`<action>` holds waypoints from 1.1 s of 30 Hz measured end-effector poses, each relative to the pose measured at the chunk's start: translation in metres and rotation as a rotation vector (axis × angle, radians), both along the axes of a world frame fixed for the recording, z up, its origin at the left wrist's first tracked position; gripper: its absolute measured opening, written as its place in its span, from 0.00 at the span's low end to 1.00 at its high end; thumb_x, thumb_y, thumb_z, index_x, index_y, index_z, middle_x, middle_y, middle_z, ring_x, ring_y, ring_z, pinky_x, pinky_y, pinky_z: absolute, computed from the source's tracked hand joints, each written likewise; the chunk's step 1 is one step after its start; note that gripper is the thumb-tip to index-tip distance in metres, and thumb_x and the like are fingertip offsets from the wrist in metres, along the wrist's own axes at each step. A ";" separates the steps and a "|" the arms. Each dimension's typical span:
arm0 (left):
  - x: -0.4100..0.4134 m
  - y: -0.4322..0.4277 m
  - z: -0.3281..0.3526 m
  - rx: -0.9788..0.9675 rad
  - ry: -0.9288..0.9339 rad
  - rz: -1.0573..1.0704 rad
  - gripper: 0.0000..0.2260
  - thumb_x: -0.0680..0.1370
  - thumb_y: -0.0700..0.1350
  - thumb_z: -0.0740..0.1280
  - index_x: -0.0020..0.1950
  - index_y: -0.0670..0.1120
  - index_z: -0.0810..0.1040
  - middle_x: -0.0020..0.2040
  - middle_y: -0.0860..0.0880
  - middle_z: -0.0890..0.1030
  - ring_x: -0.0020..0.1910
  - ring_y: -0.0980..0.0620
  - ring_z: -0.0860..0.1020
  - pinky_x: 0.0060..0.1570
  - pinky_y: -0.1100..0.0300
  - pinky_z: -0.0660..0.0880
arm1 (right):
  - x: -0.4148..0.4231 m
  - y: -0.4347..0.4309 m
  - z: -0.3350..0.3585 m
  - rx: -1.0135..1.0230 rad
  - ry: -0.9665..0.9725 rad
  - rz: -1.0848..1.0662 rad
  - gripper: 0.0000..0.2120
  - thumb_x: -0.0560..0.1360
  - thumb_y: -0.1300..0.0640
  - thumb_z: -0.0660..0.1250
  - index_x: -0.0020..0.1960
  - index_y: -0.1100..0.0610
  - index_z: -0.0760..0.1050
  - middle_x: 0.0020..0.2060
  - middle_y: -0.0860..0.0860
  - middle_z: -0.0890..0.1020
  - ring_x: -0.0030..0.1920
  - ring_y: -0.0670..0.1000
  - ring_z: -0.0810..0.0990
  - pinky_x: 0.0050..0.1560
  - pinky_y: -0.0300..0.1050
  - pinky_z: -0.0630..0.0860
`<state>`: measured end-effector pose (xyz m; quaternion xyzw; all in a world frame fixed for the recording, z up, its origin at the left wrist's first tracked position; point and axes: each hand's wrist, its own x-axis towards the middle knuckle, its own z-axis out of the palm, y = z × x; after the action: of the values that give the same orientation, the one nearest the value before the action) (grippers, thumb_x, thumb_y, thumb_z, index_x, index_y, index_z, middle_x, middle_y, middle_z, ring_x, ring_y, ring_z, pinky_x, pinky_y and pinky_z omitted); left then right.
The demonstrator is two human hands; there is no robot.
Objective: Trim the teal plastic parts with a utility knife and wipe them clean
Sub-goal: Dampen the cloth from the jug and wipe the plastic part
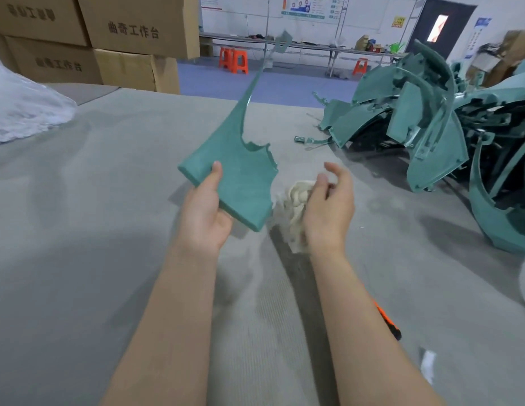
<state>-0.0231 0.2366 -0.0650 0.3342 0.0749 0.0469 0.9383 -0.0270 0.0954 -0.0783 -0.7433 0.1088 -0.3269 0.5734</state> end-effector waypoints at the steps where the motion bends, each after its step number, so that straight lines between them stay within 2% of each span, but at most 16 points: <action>1: -0.001 -0.002 -0.001 0.038 0.010 -0.003 0.07 0.82 0.44 0.61 0.54 0.44 0.78 0.47 0.48 0.85 0.44 0.51 0.84 0.45 0.51 0.80 | -0.001 0.000 0.006 0.089 -0.010 -0.017 0.10 0.83 0.53 0.57 0.58 0.55 0.74 0.36 0.42 0.74 0.35 0.34 0.75 0.38 0.27 0.69; 3: -0.002 -0.006 -0.003 0.143 0.004 0.023 0.07 0.82 0.44 0.61 0.53 0.45 0.78 0.50 0.48 0.84 0.47 0.51 0.84 0.50 0.51 0.79 | -0.001 -0.004 0.014 0.275 0.081 0.015 0.14 0.83 0.47 0.56 0.55 0.56 0.74 0.39 0.43 0.76 0.39 0.34 0.76 0.42 0.29 0.71; 5: -0.003 -0.008 -0.002 0.266 -0.004 0.088 0.05 0.82 0.44 0.62 0.52 0.47 0.77 0.49 0.49 0.84 0.48 0.51 0.83 0.50 0.53 0.79 | -0.003 -0.012 0.023 0.561 0.276 0.249 0.14 0.82 0.47 0.58 0.51 0.56 0.75 0.42 0.49 0.79 0.44 0.45 0.79 0.47 0.42 0.75; 7: -0.004 -0.009 -0.002 0.352 -0.019 0.152 0.04 0.82 0.45 0.62 0.51 0.48 0.77 0.48 0.49 0.83 0.49 0.50 0.83 0.48 0.56 0.80 | -0.008 -0.020 0.029 0.770 0.336 0.510 0.05 0.80 0.56 0.62 0.51 0.57 0.74 0.44 0.53 0.80 0.42 0.49 0.79 0.43 0.44 0.76; 8: -0.005 -0.010 -0.001 0.373 -0.028 0.173 0.04 0.81 0.45 0.63 0.50 0.48 0.77 0.48 0.49 0.83 0.49 0.50 0.83 0.47 0.57 0.79 | -0.010 -0.023 0.030 0.757 0.312 0.586 0.06 0.78 0.62 0.63 0.55 0.57 0.73 0.48 0.55 0.80 0.43 0.50 0.79 0.43 0.44 0.76; 10: -0.006 -0.011 0.000 0.388 -0.044 0.183 0.04 0.81 0.46 0.63 0.51 0.49 0.77 0.49 0.49 0.84 0.49 0.51 0.83 0.48 0.57 0.80 | -0.011 -0.025 0.029 0.578 0.248 0.582 0.17 0.76 0.69 0.64 0.62 0.55 0.71 0.54 0.57 0.80 0.47 0.53 0.81 0.44 0.44 0.78; 13: -0.008 -0.013 0.001 0.416 -0.062 0.177 0.05 0.81 0.46 0.63 0.52 0.49 0.78 0.51 0.48 0.84 0.51 0.50 0.83 0.53 0.54 0.79 | -0.013 -0.016 0.027 0.214 0.130 0.357 0.14 0.75 0.64 0.67 0.58 0.52 0.75 0.50 0.53 0.83 0.48 0.52 0.82 0.44 0.42 0.78; 16: -0.008 -0.016 0.000 0.427 -0.041 0.178 0.07 0.81 0.45 0.62 0.56 0.46 0.78 0.53 0.47 0.83 0.53 0.49 0.82 0.55 0.52 0.78 | -0.013 -0.005 0.022 0.125 0.021 0.199 0.09 0.76 0.58 0.69 0.50 0.46 0.73 0.45 0.51 0.83 0.45 0.51 0.82 0.46 0.44 0.77; 19: -0.007 -0.018 -0.001 0.389 -0.051 0.149 0.11 0.82 0.44 0.61 0.62 0.42 0.76 0.55 0.45 0.83 0.54 0.48 0.82 0.51 0.55 0.79 | -0.013 0.006 0.018 0.105 -0.085 0.121 0.11 0.77 0.56 0.68 0.45 0.45 0.66 0.39 0.50 0.79 0.38 0.49 0.78 0.43 0.45 0.75; 21: -0.008 -0.022 -0.001 0.384 -0.083 0.112 0.09 0.82 0.43 0.60 0.60 0.42 0.77 0.52 0.46 0.83 0.52 0.49 0.82 0.49 0.57 0.79 | -0.013 0.014 0.018 0.082 -0.159 0.112 0.12 0.77 0.57 0.67 0.45 0.46 0.65 0.37 0.47 0.76 0.37 0.47 0.74 0.42 0.45 0.73; 24: -0.012 -0.025 0.002 0.288 -0.135 0.031 0.08 0.83 0.41 0.59 0.54 0.44 0.78 0.47 0.47 0.83 0.47 0.51 0.82 0.51 0.58 0.79 | -0.020 0.033 0.012 -0.177 -0.210 0.272 0.04 0.78 0.58 0.65 0.52 0.52 0.75 0.45 0.49 0.81 0.46 0.49 0.77 0.52 0.45 0.72; 26: -0.013 -0.017 0.006 0.116 -0.130 -0.060 0.11 0.83 0.44 0.57 0.59 0.41 0.76 0.52 0.44 0.80 0.52 0.48 0.80 0.56 0.56 0.77 | -0.022 0.044 0.000 -0.504 -0.190 0.382 0.14 0.78 0.56 0.62 0.60 0.59 0.79 0.58 0.54 0.81 0.60 0.54 0.74 0.64 0.48 0.67; 28: -0.014 -0.010 0.010 0.018 -0.056 -0.116 0.19 0.83 0.49 0.55 0.68 0.38 0.71 0.62 0.40 0.77 0.60 0.44 0.77 0.63 0.52 0.73 | -0.019 0.044 -0.005 -0.693 -0.082 0.327 0.18 0.79 0.50 0.61 0.66 0.54 0.77 0.65 0.52 0.77 0.69 0.58 0.66 0.69 0.53 0.59; 30: -0.015 -0.010 0.012 0.035 -0.054 -0.077 0.20 0.83 0.49 0.55 0.69 0.38 0.71 0.64 0.40 0.77 0.59 0.45 0.79 0.60 0.51 0.75 | -0.011 0.034 -0.006 -0.725 0.053 0.157 0.17 0.81 0.48 0.60 0.67 0.51 0.76 0.63 0.52 0.77 0.66 0.57 0.68 0.65 0.51 0.60; 31: -0.016 -0.010 0.012 0.051 -0.074 -0.049 0.19 0.84 0.48 0.55 0.69 0.38 0.71 0.63 0.41 0.78 0.57 0.46 0.80 0.58 0.51 0.76 | -0.009 0.029 -0.005 -0.663 0.103 0.104 0.16 0.82 0.49 0.58 0.66 0.52 0.76 0.59 0.53 0.78 0.62 0.57 0.71 0.61 0.49 0.62; 33: -0.015 -0.011 0.013 0.068 -0.108 -0.032 0.18 0.84 0.49 0.55 0.68 0.40 0.72 0.61 0.42 0.80 0.56 0.46 0.81 0.56 0.51 0.78 | -0.007 0.026 -0.003 -0.498 0.074 0.101 0.15 0.83 0.53 0.57 0.62 0.57 0.77 0.51 0.55 0.78 0.52 0.57 0.75 0.54 0.49 0.68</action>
<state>-0.0383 0.2253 -0.0516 0.3640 0.0170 0.0522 0.9298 -0.0339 0.1214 -0.0817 -0.8774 0.0084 -0.2871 0.3842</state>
